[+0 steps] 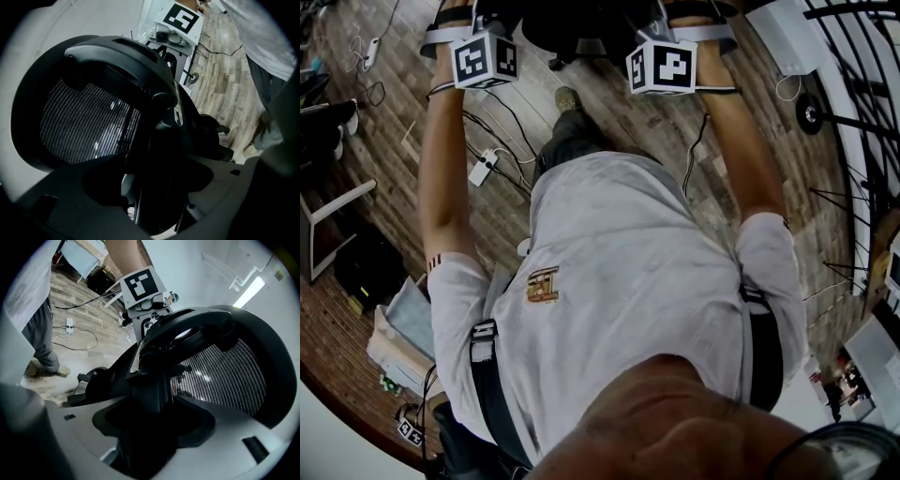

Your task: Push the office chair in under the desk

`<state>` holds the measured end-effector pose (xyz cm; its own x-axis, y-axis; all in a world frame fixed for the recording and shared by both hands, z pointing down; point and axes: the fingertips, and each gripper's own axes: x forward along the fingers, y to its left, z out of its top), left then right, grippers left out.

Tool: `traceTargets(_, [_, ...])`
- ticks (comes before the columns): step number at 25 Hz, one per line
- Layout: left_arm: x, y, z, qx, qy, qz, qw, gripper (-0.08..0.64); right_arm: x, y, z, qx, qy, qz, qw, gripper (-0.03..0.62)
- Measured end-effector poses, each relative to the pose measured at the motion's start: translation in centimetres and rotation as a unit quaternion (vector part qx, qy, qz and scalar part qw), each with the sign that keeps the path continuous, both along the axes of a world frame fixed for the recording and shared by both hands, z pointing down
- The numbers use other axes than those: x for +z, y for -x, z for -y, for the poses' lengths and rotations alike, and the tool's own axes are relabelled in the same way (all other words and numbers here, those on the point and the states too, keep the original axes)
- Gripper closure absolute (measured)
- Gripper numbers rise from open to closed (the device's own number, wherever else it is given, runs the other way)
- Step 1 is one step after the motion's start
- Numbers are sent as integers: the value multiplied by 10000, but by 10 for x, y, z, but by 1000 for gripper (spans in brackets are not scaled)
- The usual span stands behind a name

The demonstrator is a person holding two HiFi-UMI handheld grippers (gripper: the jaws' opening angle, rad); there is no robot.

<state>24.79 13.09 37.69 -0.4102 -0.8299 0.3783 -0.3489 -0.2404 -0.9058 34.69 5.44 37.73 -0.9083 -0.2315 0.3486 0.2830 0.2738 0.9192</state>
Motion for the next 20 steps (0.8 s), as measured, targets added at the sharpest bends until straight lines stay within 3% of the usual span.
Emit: traceTargets(20, [-7, 213, 120, 717, -149, -102, 9973, 236, -4, 206, 108, 656, 35, 135, 9978, 333])
